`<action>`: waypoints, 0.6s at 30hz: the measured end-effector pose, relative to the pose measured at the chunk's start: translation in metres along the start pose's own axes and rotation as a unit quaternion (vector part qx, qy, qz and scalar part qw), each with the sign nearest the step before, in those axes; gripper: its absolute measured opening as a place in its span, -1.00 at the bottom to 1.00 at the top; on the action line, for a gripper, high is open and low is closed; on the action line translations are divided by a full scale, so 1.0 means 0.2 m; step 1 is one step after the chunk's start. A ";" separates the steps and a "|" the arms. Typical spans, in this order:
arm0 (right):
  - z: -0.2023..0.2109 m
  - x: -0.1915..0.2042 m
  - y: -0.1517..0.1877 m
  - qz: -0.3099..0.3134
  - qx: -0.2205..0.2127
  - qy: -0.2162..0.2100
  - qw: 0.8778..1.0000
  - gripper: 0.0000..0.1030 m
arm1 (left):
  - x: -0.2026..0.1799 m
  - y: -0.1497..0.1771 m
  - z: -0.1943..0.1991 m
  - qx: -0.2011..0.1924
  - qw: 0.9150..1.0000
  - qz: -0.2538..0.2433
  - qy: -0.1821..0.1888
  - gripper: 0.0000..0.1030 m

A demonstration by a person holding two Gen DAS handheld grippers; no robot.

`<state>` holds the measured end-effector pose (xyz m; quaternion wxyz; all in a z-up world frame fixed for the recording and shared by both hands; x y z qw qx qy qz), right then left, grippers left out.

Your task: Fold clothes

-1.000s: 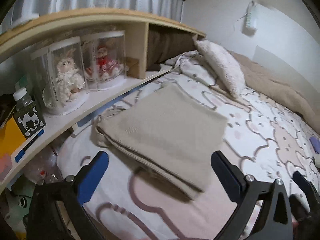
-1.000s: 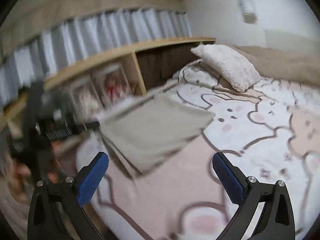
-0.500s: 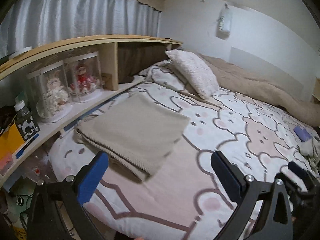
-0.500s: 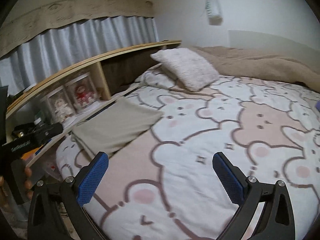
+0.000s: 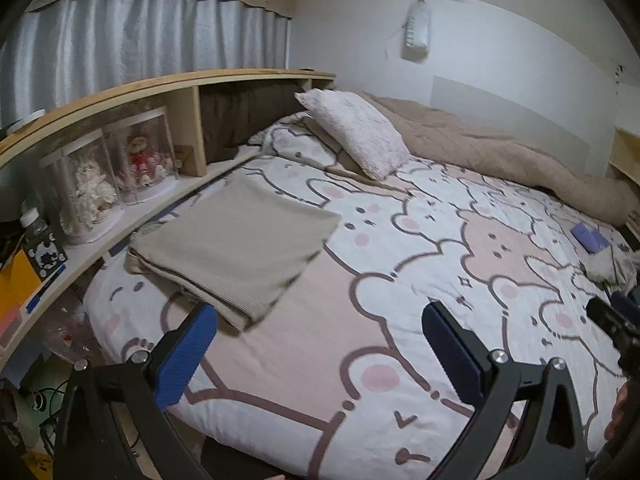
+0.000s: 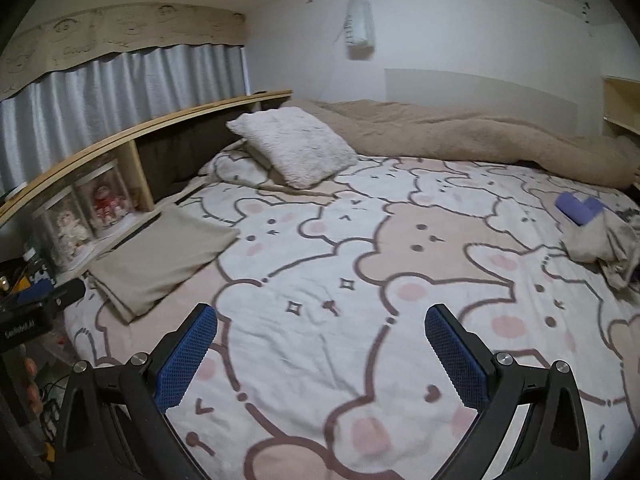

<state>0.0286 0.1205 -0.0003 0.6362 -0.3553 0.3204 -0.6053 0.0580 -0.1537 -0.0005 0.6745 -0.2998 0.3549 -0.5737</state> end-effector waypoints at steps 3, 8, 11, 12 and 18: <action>0.02 -0.04 0.01 0.007 0.000 0.019 1.000 1.00 | -0.04 0.02 -0.02 0.007 1.000 -0.004 0.006 1.00; 0.04 -0.08 0.03 0.019 0.000 0.048 0.999 1.00 | -0.08 0.04 -0.04 0.013 1.000 -0.010 0.004 1.00; 0.05 -0.11 0.03 0.022 0.000 0.062 0.998 1.00 | -0.08 0.04 -0.03 0.010 1.000 -0.010 0.002 1.00; 0.05 -0.12 0.03 0.023 0.001 0.066 0.998 1.00 | -0.08 0.03 -0.03 0.007 1.000 -0.010 0.001 1.00; 0.06 -0.17 0.03 0.020 0.001 0.084 0.996 1.00 | -0.06 0.01 0.00 -0.003 1.000 -0.011 -0.006 1.00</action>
Point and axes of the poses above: each gripper's, at about its wrist camera, not at the fingertips, and z roughly against the way its jaws point, x to its left, y to its underside, the point moved 3 cm from there along -z, roughly the way its jaws point, and after that the axes turned 9 degrees about y, right-handed, at the moved point
